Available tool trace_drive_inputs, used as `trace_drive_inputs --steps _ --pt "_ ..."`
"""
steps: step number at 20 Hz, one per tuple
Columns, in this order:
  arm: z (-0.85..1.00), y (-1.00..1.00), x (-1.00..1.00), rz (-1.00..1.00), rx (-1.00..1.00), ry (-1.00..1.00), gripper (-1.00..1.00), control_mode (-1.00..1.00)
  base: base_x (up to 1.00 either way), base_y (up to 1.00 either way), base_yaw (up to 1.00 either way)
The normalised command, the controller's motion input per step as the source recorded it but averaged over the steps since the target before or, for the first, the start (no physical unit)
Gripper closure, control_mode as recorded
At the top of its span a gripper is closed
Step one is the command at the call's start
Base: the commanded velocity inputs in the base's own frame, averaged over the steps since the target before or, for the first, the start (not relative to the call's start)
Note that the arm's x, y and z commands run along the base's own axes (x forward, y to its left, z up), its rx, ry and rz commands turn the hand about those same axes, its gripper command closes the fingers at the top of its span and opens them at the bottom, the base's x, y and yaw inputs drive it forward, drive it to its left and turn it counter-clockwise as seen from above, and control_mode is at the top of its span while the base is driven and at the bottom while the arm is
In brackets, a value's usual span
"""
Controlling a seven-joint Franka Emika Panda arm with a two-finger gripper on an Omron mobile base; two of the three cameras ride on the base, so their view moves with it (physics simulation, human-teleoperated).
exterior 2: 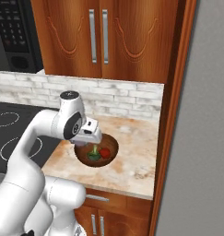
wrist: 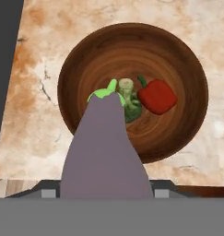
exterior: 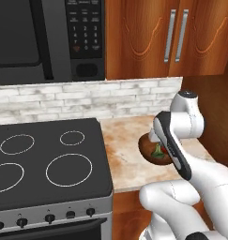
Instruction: Take the bell pepper, eggplant, and broccoli from the freezer and place them in the bowl on the counter.
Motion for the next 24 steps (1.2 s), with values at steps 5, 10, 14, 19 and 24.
trace_drive_inputs --steps 5,10,14,19,24 --pt "-0.23 0.00 0.62 0.00 0.00 0.03 1.00 -1.00 0.00 0.00 0.00" --pt "-0.34 0.00 0.21 0.00 0.00 0.05 1.00 -1.00 0.00 0.00 0.00" --pt "-0.34 0.00 0.16 0.00 0.00 0.05 1.00 -1.00 0.00 0.00 0.00" --pt "-0.28 0.00 0.17 0.00 0.00 0.04 1.00 -1.00 0.00 0.00 0.00" --pt "-0.11 0.05 0.14 0.00 0.00 0.00 1.00 -1.00 0.00 0.00 0.00"
